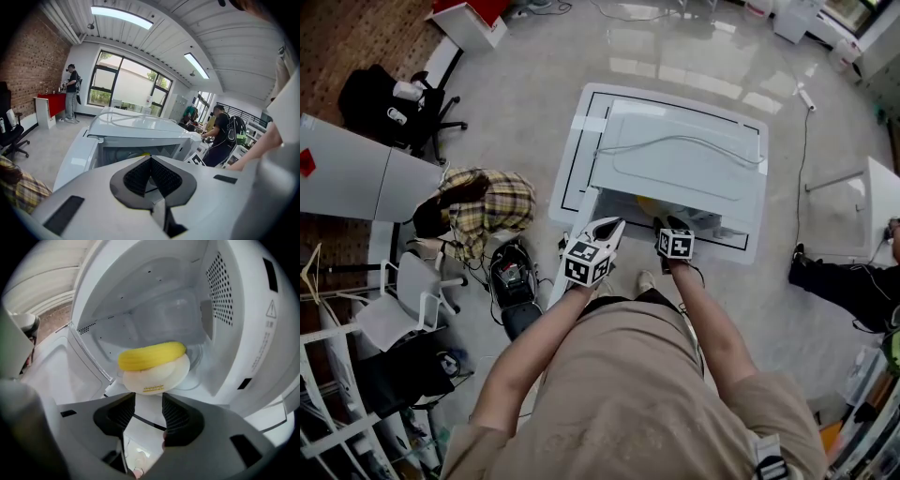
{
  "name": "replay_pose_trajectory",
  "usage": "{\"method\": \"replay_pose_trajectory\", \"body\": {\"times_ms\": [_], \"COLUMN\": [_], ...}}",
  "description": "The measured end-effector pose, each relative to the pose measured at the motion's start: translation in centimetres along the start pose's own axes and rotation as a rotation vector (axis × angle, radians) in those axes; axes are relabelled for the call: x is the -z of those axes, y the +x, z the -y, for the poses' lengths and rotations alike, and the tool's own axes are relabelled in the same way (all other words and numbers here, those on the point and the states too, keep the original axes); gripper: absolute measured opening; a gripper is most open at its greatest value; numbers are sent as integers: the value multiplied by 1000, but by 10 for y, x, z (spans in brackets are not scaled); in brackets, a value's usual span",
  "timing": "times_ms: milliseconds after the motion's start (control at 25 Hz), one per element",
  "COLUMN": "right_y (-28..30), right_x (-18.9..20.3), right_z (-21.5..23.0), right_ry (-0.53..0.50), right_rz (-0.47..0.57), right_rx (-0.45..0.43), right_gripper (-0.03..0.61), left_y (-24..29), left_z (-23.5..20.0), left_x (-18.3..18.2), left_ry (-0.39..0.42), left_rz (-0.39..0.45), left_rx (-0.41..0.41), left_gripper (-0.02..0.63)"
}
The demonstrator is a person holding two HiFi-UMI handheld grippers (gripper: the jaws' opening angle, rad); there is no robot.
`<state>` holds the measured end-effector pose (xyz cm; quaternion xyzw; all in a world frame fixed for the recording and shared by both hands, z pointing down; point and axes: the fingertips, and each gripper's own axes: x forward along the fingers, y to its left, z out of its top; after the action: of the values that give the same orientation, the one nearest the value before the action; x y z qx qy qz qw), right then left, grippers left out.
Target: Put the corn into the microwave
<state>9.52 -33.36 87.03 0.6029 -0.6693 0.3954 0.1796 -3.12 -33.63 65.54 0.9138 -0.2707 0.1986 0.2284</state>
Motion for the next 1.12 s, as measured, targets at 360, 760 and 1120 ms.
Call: {"method": "replay_pose_trajectory", "body": {"times_ms": [360, 760, 1120], "right_y": [-4, 12, 20], "right_x": [-5, -33, -42], "right_z": [2, -4, -6], "right_ry": [-85, -162, -249], "right_rz": [36, 43, 33], "right_rx": [134, 124, 122], "right_gripper": [183, 183, 183], "left_y": [1, -5, -13], "left_z": [8, 5, 3], "left_x": [6, 12, 17], "left_ry": [25, 26, 18], "left_rz": [-24, -31, -32], "left_rx": [14, -12, -27], "left_gripper": [5, 5, 5]}}
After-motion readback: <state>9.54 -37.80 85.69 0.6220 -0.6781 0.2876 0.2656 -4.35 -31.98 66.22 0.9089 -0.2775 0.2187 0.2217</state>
